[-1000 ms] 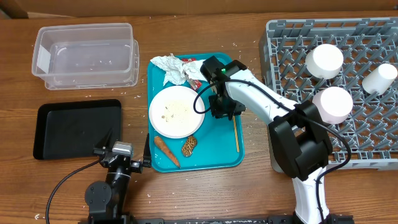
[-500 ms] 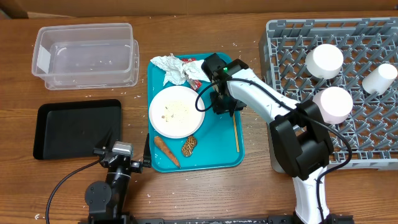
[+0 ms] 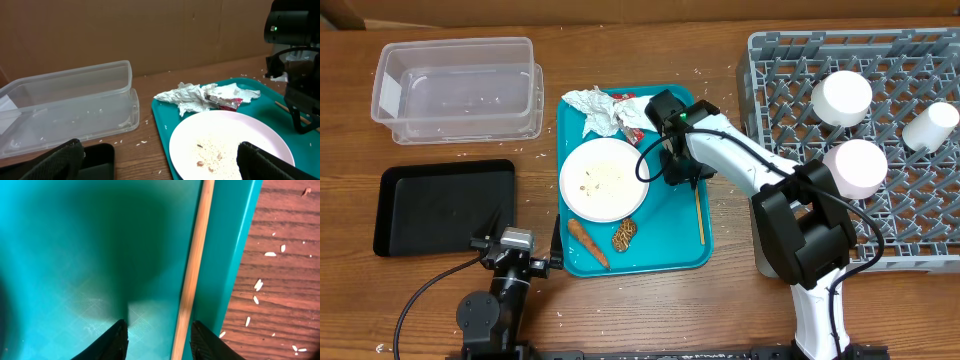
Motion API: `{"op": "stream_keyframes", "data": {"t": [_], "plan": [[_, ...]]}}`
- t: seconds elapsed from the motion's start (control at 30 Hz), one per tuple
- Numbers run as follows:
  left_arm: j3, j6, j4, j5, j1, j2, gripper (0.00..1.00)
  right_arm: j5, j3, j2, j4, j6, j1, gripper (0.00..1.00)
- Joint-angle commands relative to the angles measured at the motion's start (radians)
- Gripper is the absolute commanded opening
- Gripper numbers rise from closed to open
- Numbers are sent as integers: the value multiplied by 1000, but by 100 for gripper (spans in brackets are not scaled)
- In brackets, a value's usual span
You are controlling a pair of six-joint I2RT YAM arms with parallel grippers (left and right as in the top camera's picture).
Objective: Sort waste into correct bins and load items into the dishwasher
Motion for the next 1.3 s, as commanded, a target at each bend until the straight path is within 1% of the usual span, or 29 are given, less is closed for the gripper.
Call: {"op": "stream_keyframes", "data": {"t": [0.0, 0.17, 0.3, 0.37, 0.5, 0.53, 0.57, 0.63, 0.73, 0.9, 1.0, 1.07, 1.1, 1.13, 1.27], "plan": [[-4, 17, 0, -6, 9, -4, 100, 16, -37, 2, 28, -4, -6, 44], [-4, 17, 0, -6, 9, -4, 100, 5, -79, 2, 44, 7, -6, 44], [-4, 17, 0, -6, 9, -4, 100, -37, -78, 2, 45, 7, -6, 36], [-4, 17, 0, -6, 9, -4, 100, -54, -78, 2, 45, 7, -6, 35], [-4, 17, 0, -6, 9, -4, 100, -60, -69, 2, 37, 6, -6, 30], [-4, 17, 0, -6, 9, -4, 100, -60, -64, 2, 33, 6, -6, 26], [-4, 17, 0, -6, 9, -4, 100, -60, -56, 1, 25, 6, -6, 19], [-4, 17, 0, -6, 9, -4, 100, -59, -46, 1, 13, 7, -6, 10], [-4, 17, 0, -6, 9, -4, 100, -59, -38, 1, 5, 7, -6, 4], [-4, 17, 0, -6, 9, -4, 100, -59, 5, -1, -29, 21, -7, 4], [-4, 17, 0, -6, 9, -4, 100, -55, 71, -23, -71, 60, -18, 4], [-4, 17, 0, -6, 9, -4, 100, -55, 130, -52, -101, 60, -37, 4], [-4, 17, 0, -6, 9, -4, 100, -54, 169, -71, -123, 60, -51, 4], [-4, 17, 0, -6, 9, -4, 100, -53, 246, -109, -164, 60, -87, 4], [-4, 17, 0, -6, 9, -4, 100, -52, 390, -187, -241, 55, -204, 4]]}}
